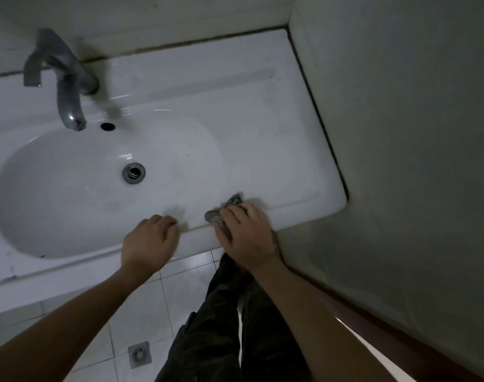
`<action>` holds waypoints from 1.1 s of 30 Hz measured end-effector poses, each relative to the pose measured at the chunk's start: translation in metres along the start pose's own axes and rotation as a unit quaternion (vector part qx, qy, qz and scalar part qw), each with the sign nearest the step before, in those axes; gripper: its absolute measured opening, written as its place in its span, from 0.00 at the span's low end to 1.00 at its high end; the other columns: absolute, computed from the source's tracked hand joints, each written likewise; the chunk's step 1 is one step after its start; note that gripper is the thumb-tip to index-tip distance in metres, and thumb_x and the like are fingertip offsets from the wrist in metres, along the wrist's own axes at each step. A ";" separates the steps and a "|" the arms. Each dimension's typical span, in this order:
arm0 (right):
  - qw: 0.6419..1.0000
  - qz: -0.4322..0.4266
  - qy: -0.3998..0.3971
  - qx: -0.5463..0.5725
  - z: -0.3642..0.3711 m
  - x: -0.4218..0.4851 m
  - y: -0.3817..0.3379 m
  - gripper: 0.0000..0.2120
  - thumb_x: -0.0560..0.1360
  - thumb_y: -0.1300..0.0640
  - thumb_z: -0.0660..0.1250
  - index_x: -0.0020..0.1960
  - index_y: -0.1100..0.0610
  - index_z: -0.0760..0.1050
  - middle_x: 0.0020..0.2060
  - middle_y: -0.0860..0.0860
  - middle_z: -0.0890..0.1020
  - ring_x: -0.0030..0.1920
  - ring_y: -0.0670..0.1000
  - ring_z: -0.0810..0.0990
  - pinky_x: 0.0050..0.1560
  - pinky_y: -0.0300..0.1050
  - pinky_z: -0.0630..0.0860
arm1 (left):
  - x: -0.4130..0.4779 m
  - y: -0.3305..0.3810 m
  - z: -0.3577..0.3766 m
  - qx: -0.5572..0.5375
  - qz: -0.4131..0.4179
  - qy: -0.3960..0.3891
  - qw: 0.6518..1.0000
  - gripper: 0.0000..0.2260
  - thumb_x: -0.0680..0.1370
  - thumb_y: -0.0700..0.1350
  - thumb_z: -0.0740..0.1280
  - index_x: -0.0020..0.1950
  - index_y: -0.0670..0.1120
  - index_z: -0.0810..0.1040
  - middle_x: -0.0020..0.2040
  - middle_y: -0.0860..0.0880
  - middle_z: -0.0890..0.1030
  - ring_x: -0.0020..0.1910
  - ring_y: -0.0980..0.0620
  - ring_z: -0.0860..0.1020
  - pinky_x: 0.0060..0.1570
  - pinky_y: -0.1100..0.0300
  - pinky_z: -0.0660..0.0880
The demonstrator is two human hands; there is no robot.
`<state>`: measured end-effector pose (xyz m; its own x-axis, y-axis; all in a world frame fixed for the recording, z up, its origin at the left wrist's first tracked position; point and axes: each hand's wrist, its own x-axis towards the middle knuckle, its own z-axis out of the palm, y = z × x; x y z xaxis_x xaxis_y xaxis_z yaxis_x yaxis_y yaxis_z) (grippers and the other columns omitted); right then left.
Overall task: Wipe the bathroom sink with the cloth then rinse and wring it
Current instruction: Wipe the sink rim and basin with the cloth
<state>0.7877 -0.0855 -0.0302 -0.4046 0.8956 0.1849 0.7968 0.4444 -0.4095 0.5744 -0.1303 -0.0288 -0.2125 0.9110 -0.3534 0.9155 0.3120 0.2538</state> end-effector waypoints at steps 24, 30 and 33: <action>0.998 -0.050 0.027 -0.027 0.008 -0.008 0.002 0.14 0.78 0.50 0.61 0.53 0.57 0.80 0.49 0.52 0.84 0.48 0.56 0.79 0.46 0.51 0.75 | 0.000 0.000 0.000 -0.025 -0.009 0.007 1.000 0.19 0.75 0.53 0.52 0.55 0.54 0.80 0.51 0.52 0.80 0.49 0.49 0.76 0.43 0.56 0.71; 0.986 0.117 0.112 -0.034 0.000 -0.013 0.032 0.13 0.78 0.51 0.62 0.49 0.57 0.82 0.45 0.51 0.85 0.47 0.56 0.78 0.48 0.51 0.75 | 0.000 -0.002 0.003 -0.033 0.015 0.025 0.999 0.17 0.75 0.50 0.51 0.46 0.50 0.80 0.41 0.49 0.78 0.42 0.47 0.75 0.38 0.57 0.68; 0.982 0.121 0.142 -0.023 0.020 -0.010 -0.013 0.11 0.78 0.54 0.62 0.45 0.57 0.82 0.42 0.51 0.85 0.44 0.55 0.78 0.49 0.48 0.74 | 0.000 -0.002 0.004 -0.025 0.018 0.027 0.999 0.18 0.75 0.51 0.50 0.43 0.47 0.78 0.39 0.47 0.76 0.40 0.46 0.75 0.38 0.55 0.70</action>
<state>0.7722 -0.1007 -0.0449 -0.0647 0.9410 0.3321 0.8760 0.2129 -0.4327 0.5743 -0.1320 -0.0330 -0.1999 0.9347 -0.2940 0.9050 0.2911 0.3102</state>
